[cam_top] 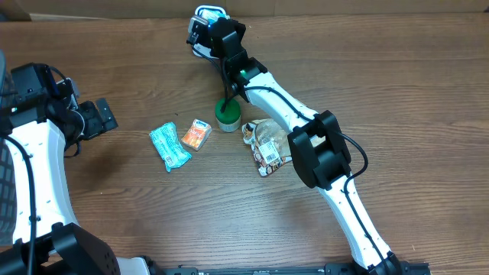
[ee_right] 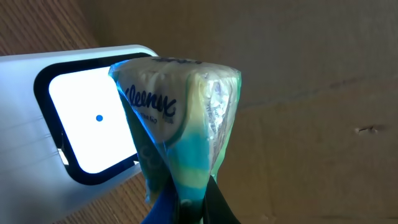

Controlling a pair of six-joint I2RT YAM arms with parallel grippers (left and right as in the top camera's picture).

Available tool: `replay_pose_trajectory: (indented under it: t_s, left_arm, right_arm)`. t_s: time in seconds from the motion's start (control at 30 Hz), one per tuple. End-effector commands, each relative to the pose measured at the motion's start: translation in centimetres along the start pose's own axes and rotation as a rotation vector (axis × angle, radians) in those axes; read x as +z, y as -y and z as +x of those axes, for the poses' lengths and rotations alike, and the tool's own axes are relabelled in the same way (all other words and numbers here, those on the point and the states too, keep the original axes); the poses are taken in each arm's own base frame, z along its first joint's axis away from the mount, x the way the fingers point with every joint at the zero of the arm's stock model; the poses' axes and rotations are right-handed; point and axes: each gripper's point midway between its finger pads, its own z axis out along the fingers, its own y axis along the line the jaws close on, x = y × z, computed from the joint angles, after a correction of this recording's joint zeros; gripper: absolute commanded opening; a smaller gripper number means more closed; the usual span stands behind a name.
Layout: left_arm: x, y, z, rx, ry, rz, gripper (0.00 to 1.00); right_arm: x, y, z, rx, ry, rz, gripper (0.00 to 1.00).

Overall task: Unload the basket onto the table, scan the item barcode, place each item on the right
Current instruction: 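Hold the Kleenex pack in front of the white scanner, right gripper, then carry the Kleenex pack right and drop it on the table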

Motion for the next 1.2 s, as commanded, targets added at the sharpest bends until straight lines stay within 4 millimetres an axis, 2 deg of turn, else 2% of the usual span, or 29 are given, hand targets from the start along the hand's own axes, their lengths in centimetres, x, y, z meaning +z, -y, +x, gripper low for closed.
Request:
replay_pose_trajectory:
  t_s: [0.0, 0.13, 0.2, 0.23, 0.3, 0.33, 0.37, 0.4, 0.47, 0.5, 0.57, 0.6, 0.63, 0.67, 0.73, 0.77, 0.83, 0.9, 1.0, 1.03, 1.17]
  left_arm:
    - [-0.3, -0.1, -0.5, 0.023, 0.014, -0.003, 1.0]
    - [-0.3, -0.1, -0.5, 0.023, 0.014, -0.003, 1.0]
    - [-0.3, -0.1, -0.5, 0.023, 0.015, -0.003, 1.0]
    - [-0.3, -0.1, -0.5, 0.023, 0.014, -0.003, 1.0]
    - [-0.3, -0.1, -0.5, 0.023, 0.014, -0.003, 1.0]
    - [-0.3, -0.1, -0.5, 0.023, 0.014, -0.003, 1.0]
    - [-0.3, -0.1, -0.5, 0.023, 0.014, -0.003, 1.0]
    - [-0.3, -0.1, -0.5, 0.023, 0.014, -0.003, 0.99]
    - [-0.3, -0.1, -0.5, 0.023, 0.014, -0.003, 1.0]
    - [-0.3, -0.1, -0.5, 0.024, 0.014, -0.003, 1.0]
    - [-0.3, -0.1, -0.5, 0.023, 0.014, -0.003, 1.0]
    - [-0.3, -0.1, -0.5, 0.023, 0.015, -0.003, 1.0]
    - [-0.3, -0.1, -0.5, 0.023, 0.014, -0.003, 1.0]
    - [-0.3, -0.1, -0.5, 0.023, 0.014, -0.003, 1.0]
    - [-0.3, -0.1, -0.5, 0.023, 0.014, -0.003, 1.0]
    - [-0.3, -0.1, -0.5, 0.024, 0.014, -0.003, 0.99]
    - [-0.3, -0.1, -0.5, 0.023, 0.014, -0.003, 1.0]
    - [-0.3, -0.1, -0.5, 0.023, 0.014, -0.003, 1.0]
    - [-0.3, -0.1, -0.5, 0.023, 0.014, -0.003, 1.0]
    - [-0.3, -0.1, -0.5, 0.023, 0.014, -0.003, 1.0]
    - [-0.3, -0.1, -0.5, 0.024, 0.014, -0.003, 1.0]
  right_arm:
    - [-1.7, 3.9, -2.4, 0.113, 0.042, 0.055, 0.04]
    - [-5.5, 10.5, -3.5, 0.336, 0.052, 0.075, 0.04]
    - [-8.5, 13.8, -4.1, 0.449, 0.05, 0.066, 0.04]
    - [-9.4, 14.6, -4.1, 0.489, 0.046, 0.059, 0.04]
    - [-13.3, 17.2, -4.2, 0.653, 0.029, 0.012, 0.04]
    - [-14.5, 17.8, -4.0, 0.711, 0.02, -0.01, 0.04]
    - [-16.5, 18.7, -3.4, 0.807, -0.005, -0.044, 0.04]
    - [-17.7, 19.1, -2.9, 0.859, -0.024, -0.067, 0.04]
    - [-22.1, 19.9, 0.3, 1.017, -0.143, -0.157, 0.04]
    - [-23.1, 20.0, 1.4, 1.049, -0.181, -0.177, 0.04]
    - [-25.9, 18.6, 7.9, 1.185, -0.42, -0.282, 0.04]
    - [-26.3, 18.2, 9.4, 1.212, -0.474, -0.3, 0.04]
    - [-26.8, 17.1, 12.4, 1.266, -0.588, -0.34, 0.04]
    - [-27.0, 16.6, 13.9, 1.288, -0.64, -0.357, 0.04]
    - [-27.2, 15.1, 18.2, 1.348, -0.781, -0.392, 0.04]
    - [-27.1, 14.0, 20.7, 1.381, -0.851, -0.402, 0.04]
    - [-26.6, 12.1, 24.2, 1.432, -0.934, -0.415, 0.04]
    - [-26.1, 10.4, 26.5, 1.475, -0.975, -0.432, 0.04]
    - [-25.4, 6.9, 30.7, 1.539, -1.041, -0.436, 0.04]
    - [-24.9, 5.2, 32.5, 1.555, -1.056, -0.423, 0.04]
    - [-24.3, 1.2, 35.0, 1.568, -1.07, -0.415, 0.04]
